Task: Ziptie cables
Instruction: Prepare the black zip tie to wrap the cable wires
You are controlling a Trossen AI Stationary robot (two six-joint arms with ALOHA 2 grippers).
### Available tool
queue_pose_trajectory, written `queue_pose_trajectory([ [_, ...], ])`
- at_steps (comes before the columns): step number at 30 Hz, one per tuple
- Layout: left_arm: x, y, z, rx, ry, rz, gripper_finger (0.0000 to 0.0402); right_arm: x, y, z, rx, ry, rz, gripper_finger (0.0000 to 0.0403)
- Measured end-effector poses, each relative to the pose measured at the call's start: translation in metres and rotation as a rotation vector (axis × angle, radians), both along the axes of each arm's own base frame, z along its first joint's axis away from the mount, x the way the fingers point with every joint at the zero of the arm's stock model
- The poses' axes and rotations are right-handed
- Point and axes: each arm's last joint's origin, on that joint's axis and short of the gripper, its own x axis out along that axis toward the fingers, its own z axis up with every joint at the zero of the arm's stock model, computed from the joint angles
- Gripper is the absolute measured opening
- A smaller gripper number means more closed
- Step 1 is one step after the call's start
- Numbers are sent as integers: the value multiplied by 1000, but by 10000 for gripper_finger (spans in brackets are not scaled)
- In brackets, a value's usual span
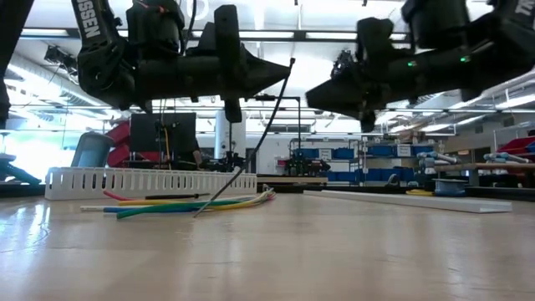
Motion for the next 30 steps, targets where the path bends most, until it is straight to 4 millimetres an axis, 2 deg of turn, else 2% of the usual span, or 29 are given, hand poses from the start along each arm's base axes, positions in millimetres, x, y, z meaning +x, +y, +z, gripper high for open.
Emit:
queue_pose_trajectory([
  [3,0,1,0,-2,-1,14,0,9,-1,2,-27,-5,34,60],
  [11,0,1,0,-3,-1,14,0,16,-8,12,-73,-34,37,59],
  [30,0,1,0,-6,-3,15,0,20,-17,16,-87,-49,102,59],
])
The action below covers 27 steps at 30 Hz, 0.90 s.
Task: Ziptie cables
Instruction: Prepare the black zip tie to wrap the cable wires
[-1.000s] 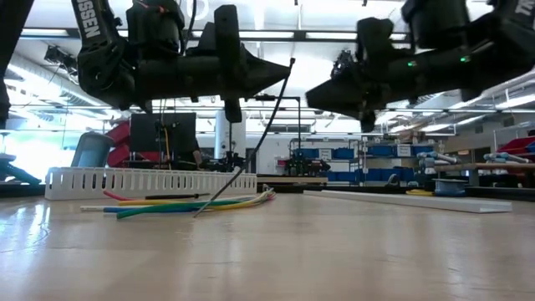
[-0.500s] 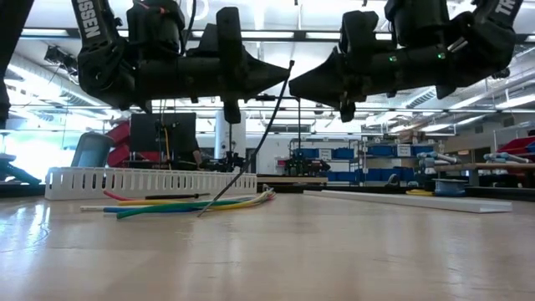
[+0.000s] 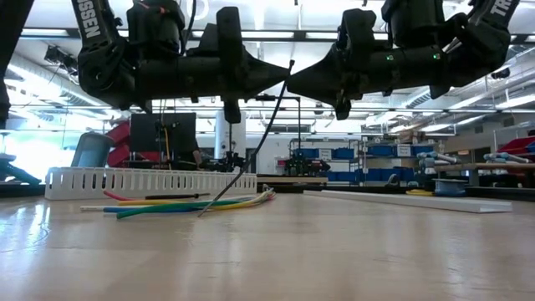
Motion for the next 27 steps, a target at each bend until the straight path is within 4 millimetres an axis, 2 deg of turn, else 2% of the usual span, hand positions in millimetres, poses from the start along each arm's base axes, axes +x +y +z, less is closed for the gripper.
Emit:
queue_pose_trajectory([
  [9,8,0,6,3,-4,3,0,0,-1,0,1,-1,10,54],
  [22,10,0,6,4,13,1,0,0,-1,0,-3,-1,10,6],
  [27,10,0,6,4,13,1,6,0,-1,0,-10,0,10,1],
])
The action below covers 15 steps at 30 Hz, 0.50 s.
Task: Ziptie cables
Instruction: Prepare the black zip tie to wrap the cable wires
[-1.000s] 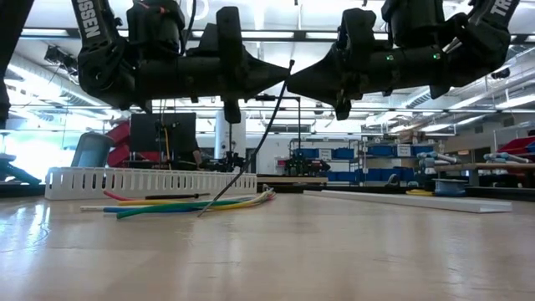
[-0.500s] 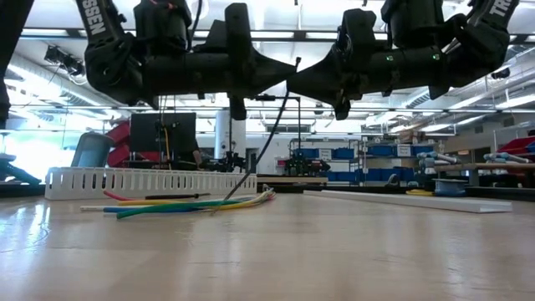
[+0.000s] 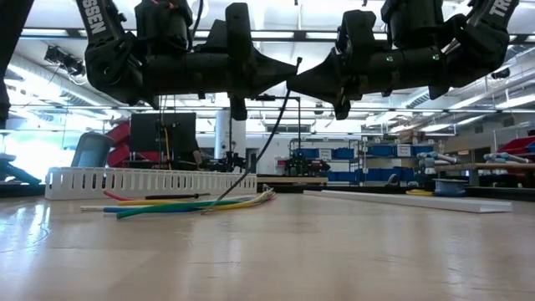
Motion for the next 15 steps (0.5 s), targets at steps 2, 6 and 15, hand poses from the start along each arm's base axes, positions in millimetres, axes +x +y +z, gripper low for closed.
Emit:
queue_pose_trajectory([
  [2,0,0,0,0,0,0,11,0,0,0,-1,0,0,0],
  [6,0,0,-1,-20,2,-6,20,0,0,0,7,1,14,0],
  [15,0,7,-4,-70,38,-73,28,0,1,-1,23,14,49,0],
])
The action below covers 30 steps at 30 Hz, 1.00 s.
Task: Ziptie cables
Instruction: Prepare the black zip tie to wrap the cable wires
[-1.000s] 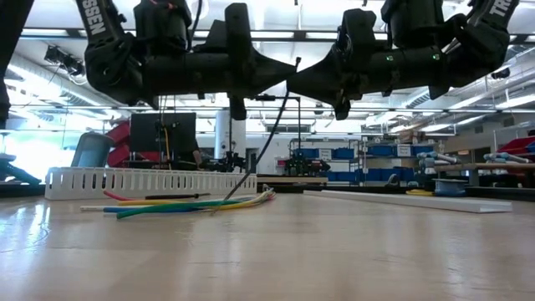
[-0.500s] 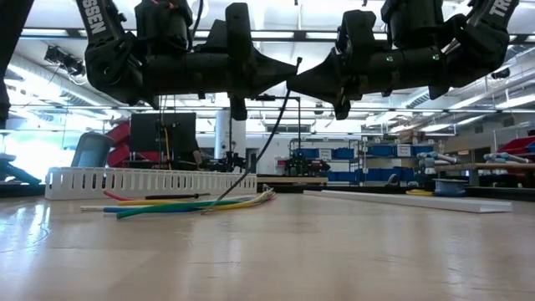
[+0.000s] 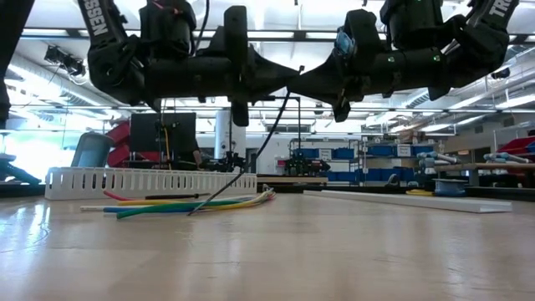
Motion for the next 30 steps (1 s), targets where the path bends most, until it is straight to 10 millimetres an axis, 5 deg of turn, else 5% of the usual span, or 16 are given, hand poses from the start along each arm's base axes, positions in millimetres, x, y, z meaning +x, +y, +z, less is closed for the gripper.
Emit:
queue_pose_trajectory([
  [30,0,5,-3,-12,28,-75,29,0,0,-1,2,11,0,0],
])
